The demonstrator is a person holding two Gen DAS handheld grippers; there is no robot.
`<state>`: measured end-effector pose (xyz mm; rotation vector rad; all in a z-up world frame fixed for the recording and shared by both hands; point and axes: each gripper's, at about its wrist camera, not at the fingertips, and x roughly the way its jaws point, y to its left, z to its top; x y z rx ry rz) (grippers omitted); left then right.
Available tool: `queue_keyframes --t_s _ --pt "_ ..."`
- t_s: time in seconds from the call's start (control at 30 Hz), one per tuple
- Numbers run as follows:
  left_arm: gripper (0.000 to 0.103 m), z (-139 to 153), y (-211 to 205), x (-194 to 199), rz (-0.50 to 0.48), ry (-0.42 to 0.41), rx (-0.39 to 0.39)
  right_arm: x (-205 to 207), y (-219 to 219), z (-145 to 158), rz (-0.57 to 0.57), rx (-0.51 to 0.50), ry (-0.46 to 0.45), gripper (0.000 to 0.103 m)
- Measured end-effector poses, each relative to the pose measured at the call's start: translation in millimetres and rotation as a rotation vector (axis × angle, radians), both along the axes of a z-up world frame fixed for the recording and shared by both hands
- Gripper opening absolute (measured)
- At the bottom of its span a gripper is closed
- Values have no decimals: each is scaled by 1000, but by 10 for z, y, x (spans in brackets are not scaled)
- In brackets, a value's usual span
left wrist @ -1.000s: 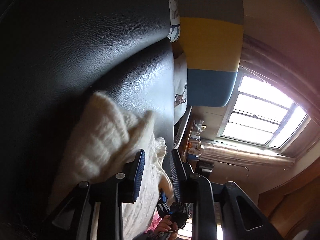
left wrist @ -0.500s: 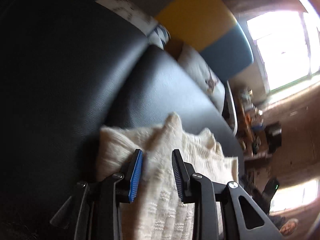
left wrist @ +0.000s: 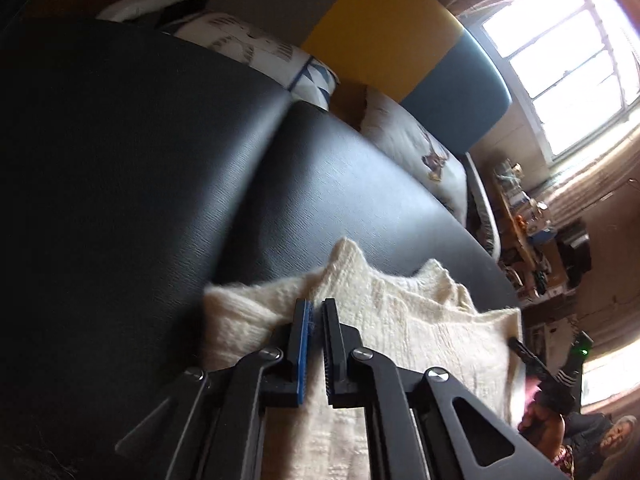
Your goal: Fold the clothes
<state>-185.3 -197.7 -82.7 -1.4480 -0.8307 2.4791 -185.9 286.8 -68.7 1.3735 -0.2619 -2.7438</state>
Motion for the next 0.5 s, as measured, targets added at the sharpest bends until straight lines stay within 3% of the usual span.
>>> queue_keyframes --t_s 0.1,0.2,0.27,0.33,0.4,0.5 --pt "0 -73 -42 -1 48 -8 -77 -39 44 -217 -46 -12 -66 8" --pt "0 -169 -104 32 98 -11 -99 14 15 -213 -33 -15 -50 11" --pt "0 -165 -150 96 119 12 -52 79 -19 -90 -26 12 -30 21" --pt "7 -62 -153 198 132 56 -31 186 -82 108 -25 69 26 26" --pt "17 72 -135 307 143 103 -37 280 -238 294 43 79 88 28" --pt "21 262 133 387 58 147 -64 324 -658 429 203 71 80 48"
